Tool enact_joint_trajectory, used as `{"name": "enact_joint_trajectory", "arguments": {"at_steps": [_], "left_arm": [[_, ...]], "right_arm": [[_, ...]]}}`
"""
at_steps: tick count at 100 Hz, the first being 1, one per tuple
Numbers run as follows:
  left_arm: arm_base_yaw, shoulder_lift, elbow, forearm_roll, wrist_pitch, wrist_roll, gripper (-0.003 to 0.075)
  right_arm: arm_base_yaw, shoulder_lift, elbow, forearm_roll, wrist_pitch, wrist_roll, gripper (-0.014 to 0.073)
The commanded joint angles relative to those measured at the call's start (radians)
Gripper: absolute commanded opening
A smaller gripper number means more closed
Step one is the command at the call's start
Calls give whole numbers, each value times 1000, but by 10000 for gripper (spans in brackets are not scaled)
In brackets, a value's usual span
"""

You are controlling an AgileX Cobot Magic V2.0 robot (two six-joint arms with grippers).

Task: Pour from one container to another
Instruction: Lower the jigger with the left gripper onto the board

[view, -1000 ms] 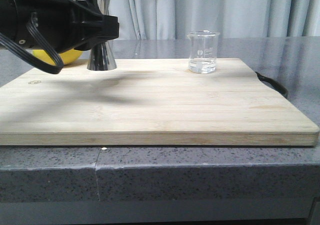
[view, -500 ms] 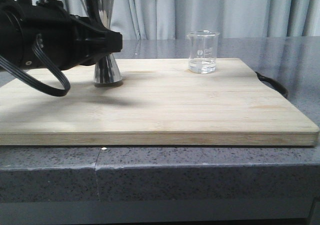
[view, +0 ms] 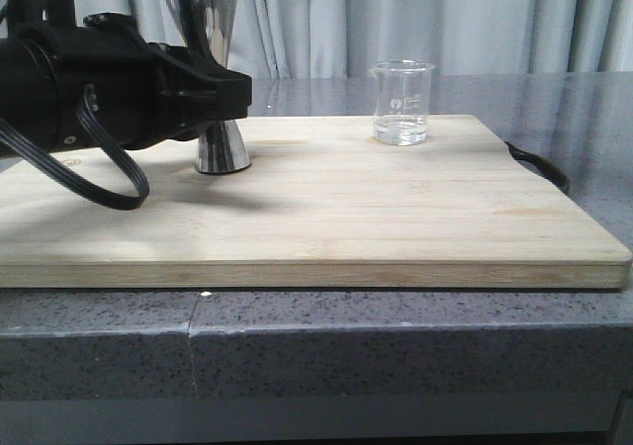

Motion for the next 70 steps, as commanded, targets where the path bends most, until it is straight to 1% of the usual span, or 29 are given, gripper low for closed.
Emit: {"name": "enact_joint_trajectory", "arguments": {"at_steps": [1, 22, 45, 52, 62, 70], "left_arm": [[2, -29, -21, 10, -75, -8, -19], [2, -29, -21, 69, -75, -8, -18], [2, -29, -21, 86, -75, -8, -10], [2, -29, -21, 86, -75, -8, 33], [2, -29, -21, 86, -75, -8, 122], [2, -29, -21, 86, -75, -8, 159]], "right_arm": [[-1, -48, -31, 29, -63, -9, 636], [-1, -48, -31, 29, -63, -9, 636], [-1, -48, -31, 29, -63, -9, 636], [-1, -48, -31, 29, -63, -9, 636], [-1, -48, -31, 29, -63, -9, 636], [-1, -48, -31, 29, -63, -9, 636]]}}
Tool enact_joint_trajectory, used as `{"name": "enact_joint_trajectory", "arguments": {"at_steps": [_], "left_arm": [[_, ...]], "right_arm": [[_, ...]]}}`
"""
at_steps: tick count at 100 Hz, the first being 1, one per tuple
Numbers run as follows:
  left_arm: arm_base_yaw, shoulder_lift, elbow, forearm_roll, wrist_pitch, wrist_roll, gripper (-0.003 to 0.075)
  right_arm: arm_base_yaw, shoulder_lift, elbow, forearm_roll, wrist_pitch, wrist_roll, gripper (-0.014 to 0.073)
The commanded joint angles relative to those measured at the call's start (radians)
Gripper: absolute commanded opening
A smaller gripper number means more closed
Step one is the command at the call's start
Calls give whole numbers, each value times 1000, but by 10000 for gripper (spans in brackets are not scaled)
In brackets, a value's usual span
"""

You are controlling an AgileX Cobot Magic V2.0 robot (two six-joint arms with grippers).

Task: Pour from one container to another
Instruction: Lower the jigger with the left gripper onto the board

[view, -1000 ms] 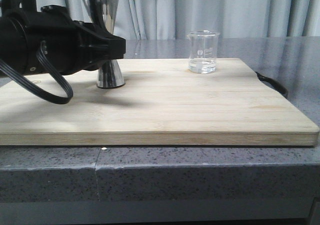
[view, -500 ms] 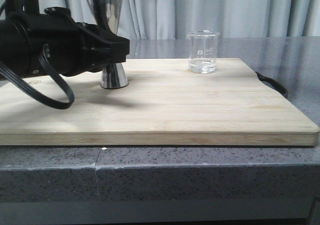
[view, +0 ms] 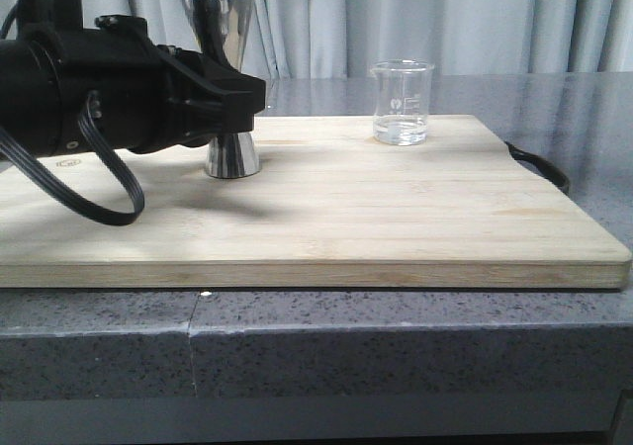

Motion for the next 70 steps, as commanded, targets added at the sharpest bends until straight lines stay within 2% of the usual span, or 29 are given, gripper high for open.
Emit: {"name": "enact_joint_trajectory", "arguments": {"at_steps": [1, 19, 43, 70], "left_arm": [[2, -29, -21, -1, -73, -8, 162], [2, -29, -21, -1, -73, -8, 169], [2, -29, -21, -1, -73, -8, 344], [2, -29, -21, -1, -73, -8, 383]], "right_arm": [[-1, -48, -31, 29, -63, -8, 636], [-1, -48, -31, 29, -63, -8, 636], [-1, -48, -31, 29, -63, -8, 636], [-1, -48, -31, 29, -63, -8, 636]]}}
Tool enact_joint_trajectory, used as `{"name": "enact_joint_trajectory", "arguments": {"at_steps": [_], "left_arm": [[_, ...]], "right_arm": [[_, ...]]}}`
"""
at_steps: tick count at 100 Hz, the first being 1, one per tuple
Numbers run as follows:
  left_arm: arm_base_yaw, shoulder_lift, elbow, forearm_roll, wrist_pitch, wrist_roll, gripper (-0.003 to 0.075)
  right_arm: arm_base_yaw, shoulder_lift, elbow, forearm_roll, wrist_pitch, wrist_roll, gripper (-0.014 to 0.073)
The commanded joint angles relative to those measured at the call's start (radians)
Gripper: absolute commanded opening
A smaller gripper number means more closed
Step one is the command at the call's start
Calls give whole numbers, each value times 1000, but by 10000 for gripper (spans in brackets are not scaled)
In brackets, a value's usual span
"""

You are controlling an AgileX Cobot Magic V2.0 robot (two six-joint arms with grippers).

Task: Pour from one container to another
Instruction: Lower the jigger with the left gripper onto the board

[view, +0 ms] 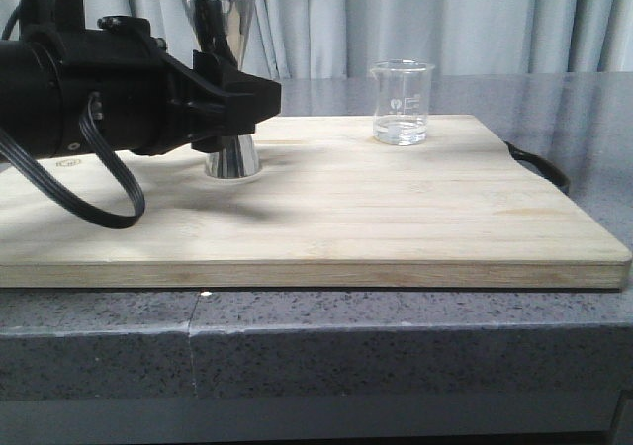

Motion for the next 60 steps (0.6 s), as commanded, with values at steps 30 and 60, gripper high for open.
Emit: {"name": "enact_joint_trajectory", "arguments": {"at_steps": [30, 60], "left_arm": [[2, -37, -21, -7, -54, -7, 456], [2, -110, -21, -7, 31, -7, 456]], "right_arm": [[-1, -48, -31, 29, -61, -8, 636], [-1, -48, -31, 29, -59, -8, 636]]}}
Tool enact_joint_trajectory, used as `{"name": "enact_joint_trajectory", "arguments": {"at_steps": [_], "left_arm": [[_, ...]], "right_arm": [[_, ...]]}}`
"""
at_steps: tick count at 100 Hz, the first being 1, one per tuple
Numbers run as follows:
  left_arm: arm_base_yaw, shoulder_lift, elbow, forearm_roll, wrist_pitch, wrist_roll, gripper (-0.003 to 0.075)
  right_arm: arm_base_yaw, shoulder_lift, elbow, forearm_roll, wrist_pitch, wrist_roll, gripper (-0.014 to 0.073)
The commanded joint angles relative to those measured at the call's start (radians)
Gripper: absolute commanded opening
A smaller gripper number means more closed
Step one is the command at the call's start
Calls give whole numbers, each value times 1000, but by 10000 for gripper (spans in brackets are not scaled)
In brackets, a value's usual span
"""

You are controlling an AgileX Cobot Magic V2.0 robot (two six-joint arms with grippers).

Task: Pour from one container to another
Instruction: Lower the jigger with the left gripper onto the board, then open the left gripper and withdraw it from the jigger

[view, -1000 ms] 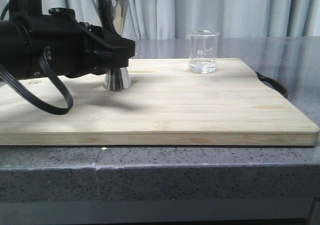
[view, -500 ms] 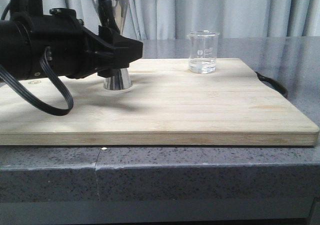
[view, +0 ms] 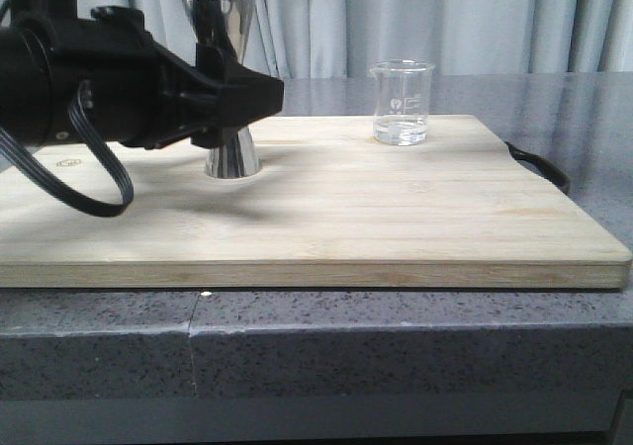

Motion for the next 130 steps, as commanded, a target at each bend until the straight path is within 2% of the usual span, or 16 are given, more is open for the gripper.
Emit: {"name": "enact_joint_trajectory", "arguments": {"at_steps": [1, 64, 103, 118, 130], "left_arm": [[2, -59, -21, -8, -43, -7, 456], [2, -212, -21, 4, 255, -9, 456], [2, -422, -21, 4, 599, -26, 456], [17, -521, -21, 24, 618, -24, 456], [73, -599, -27, 36, 611, 2, 451]], "right_arm": [[-1, -48, -31, 29, -59, -8, 636], [-1, -48, -31, 29, -59, -8, 636], [-1, -48, -31, 29, -59, -8, 636], [-7, -49, -31, 68, -38, -8, 636], [-33, -76, -31, 105, -34, -8, 636]]}}
